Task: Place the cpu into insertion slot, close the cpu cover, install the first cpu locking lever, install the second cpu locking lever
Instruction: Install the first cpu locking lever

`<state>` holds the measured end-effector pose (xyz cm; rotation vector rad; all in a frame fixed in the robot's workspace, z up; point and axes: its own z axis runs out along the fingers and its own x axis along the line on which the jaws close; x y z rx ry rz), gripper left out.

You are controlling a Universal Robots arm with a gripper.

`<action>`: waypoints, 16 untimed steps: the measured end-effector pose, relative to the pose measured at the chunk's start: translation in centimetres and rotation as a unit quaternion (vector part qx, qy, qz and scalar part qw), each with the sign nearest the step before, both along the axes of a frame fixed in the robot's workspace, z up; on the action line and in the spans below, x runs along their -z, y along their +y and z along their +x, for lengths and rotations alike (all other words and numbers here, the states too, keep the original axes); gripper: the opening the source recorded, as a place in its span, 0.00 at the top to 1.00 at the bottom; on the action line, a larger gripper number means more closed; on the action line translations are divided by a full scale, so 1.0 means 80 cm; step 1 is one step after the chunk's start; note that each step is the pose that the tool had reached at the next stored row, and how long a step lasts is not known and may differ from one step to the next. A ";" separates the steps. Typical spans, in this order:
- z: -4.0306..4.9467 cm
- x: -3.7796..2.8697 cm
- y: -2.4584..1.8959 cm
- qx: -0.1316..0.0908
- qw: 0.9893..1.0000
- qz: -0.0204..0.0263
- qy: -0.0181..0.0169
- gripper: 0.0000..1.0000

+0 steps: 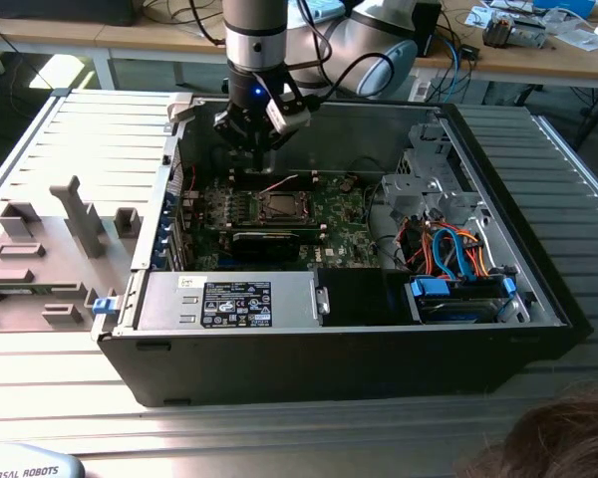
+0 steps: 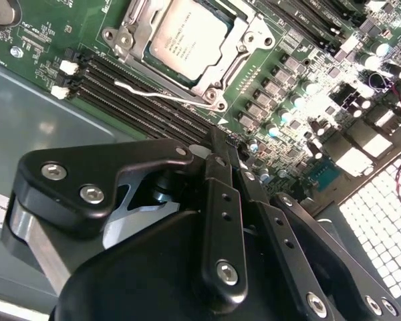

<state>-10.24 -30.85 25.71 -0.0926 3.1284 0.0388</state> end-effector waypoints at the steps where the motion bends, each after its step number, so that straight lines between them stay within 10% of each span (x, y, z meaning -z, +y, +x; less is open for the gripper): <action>1: 0.001 0.0000 0.0000 0.000 1.000 0.000 0.000 0.89; 16: 0.007 0.0003 0.0000 0.000 1.000 0.000 0.000 0.89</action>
